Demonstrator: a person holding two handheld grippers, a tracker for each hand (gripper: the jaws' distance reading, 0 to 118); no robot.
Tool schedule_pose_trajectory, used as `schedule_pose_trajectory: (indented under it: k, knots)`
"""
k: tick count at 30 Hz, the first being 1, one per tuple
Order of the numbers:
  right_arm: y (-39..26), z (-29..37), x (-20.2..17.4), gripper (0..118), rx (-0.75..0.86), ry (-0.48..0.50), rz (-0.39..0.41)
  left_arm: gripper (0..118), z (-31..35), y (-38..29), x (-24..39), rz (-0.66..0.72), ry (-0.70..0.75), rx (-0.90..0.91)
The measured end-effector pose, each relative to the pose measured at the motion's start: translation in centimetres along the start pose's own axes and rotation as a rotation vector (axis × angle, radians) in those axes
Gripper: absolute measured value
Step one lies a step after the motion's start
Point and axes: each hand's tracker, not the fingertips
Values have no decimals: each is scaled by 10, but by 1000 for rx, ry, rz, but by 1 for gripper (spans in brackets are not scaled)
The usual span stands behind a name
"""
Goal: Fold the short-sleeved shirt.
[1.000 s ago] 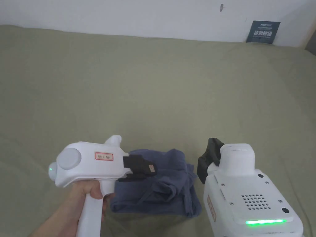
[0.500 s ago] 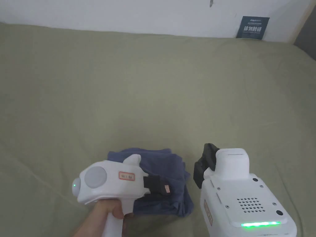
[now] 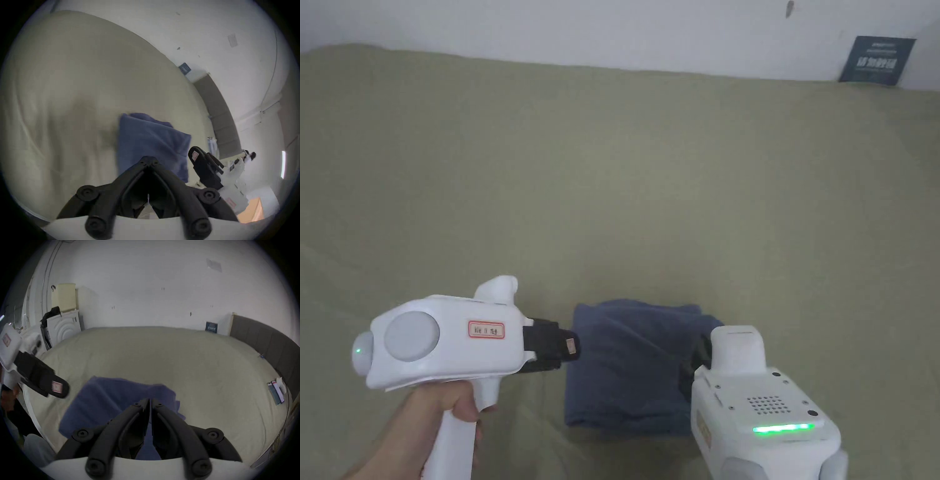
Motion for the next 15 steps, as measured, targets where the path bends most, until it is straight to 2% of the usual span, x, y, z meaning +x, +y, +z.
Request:
schedule_pose_trajectory:
  k: [4,7,10,11,12,13,14,15]
  knots:
    - [-13,-30,7,9,-141,23,-50,0,-2,4,-24,19,16,-29]
    - [-17,-29,8,9,-94,25,-36,0,-3,4,-28,32,2,-40]
    - [-10,-31,16,9,-118,45,-81,3,-7,6,-30,33,-36,-54]
    - [-10,-31,17,9,-120,51,-91,19,-9,7,-31,54,-76,-64]
    - [-10,-31,18,9,-120,57,-99,49,-12,8,-33,73,-109,-72]
    - [-10,-29,19,9,-121,59,-105,86,-17,8,-34,96,-158,-88]
    - [-10,-30,19,9,-123,61,-103,116,-24,12,-43,99,-200,-108]
    - [-9,-30,19,9,-125,63,-98,117,-31,13,-44,108,-222,-112]
